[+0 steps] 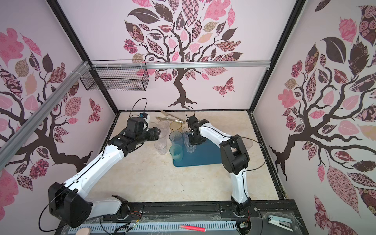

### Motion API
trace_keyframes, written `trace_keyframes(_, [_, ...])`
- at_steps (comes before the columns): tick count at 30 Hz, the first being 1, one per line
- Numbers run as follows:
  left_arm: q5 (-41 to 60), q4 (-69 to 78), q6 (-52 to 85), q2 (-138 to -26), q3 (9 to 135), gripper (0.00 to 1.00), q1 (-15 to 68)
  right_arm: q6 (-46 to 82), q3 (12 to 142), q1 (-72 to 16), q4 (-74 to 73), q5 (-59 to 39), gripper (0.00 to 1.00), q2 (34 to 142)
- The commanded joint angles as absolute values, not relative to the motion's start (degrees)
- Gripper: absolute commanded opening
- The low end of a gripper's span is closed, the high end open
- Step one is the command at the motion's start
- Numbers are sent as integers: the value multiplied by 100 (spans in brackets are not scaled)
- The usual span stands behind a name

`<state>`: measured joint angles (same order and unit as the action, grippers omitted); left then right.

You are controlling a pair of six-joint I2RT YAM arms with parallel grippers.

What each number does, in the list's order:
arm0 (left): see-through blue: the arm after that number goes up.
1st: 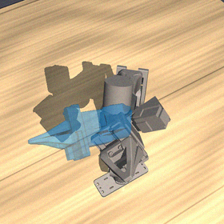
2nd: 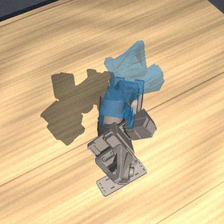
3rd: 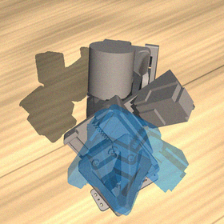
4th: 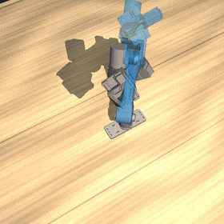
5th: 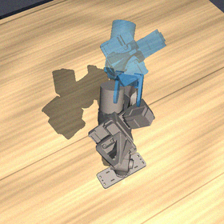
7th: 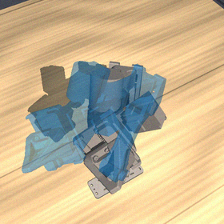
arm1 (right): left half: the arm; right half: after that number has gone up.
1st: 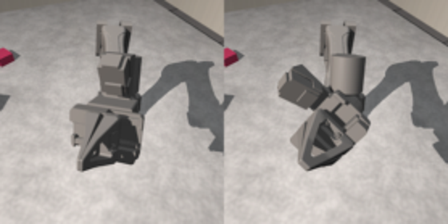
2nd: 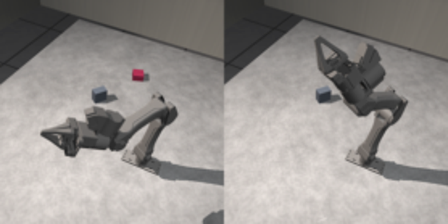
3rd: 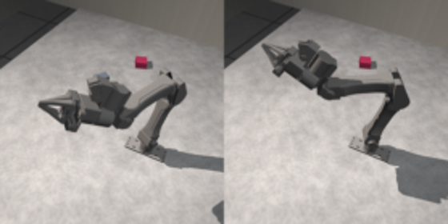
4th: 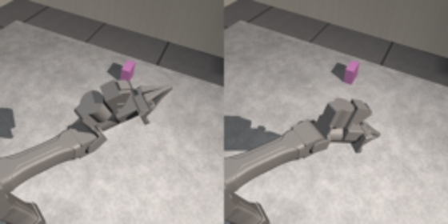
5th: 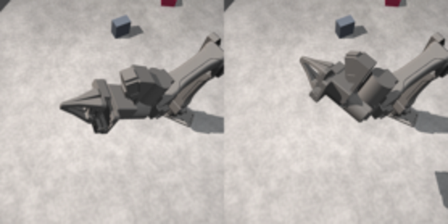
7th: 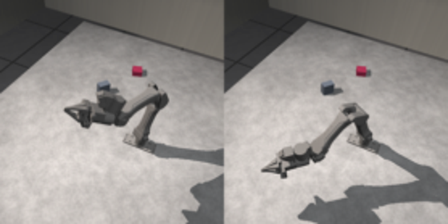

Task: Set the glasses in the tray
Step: 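Lower the clear glass onto the tray and open the right gripper, then lower the left gripper into a clear faceted glass beside the tray and grasp it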

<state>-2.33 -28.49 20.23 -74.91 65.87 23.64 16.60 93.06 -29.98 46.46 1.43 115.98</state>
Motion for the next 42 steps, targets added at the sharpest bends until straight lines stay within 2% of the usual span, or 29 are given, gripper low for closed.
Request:
trace_keyframes(1, [-260, -2834, 1942, -7495, 6447, 66, 2381, 1707, 9396, -3023, 4770, 6, 25, 11769])
trace_keyframes(9, [-849, -3047, 1829, -7492, 6609, 67, 2366, 1757, 9489, -3014, 4812, -177, 34, 11506])
trace_keyframes(14, [-1015, -3439, 1819, -7521, 6798, 67, 2160, 1792, 9485, -2956, 4898, -374, 44, 11210])
trace_keyframes(18, [-227, -3818, 2107, -7578, 6804, 64, 1596, 1809, 9470, -2817, 4961, -452, 48, 10822])
trace_keyframes(22, [1135, -3938, 2429, -7568, 6597, 57, 1155, 1782, 9240, -2740, 4807, -784, 50, 10323])
trace_keyframes(25, [1491, -4247, 2437, -7706, 6475, 51, 1073, 1806, 9007, -2737, 4698, -724, 51, 9994])
trace_keyframes(31, [1503, -4740, 2083, -8377, 6756, 37, 1097, 1761, 8634, -2742, 4451, -387, 52, 9703])
trace_keyframes(42, [511, -5013, 1714, -9236, 7320, 35, 1547, 1731, 8322, -2741, 4272, -281, 52, 9603])
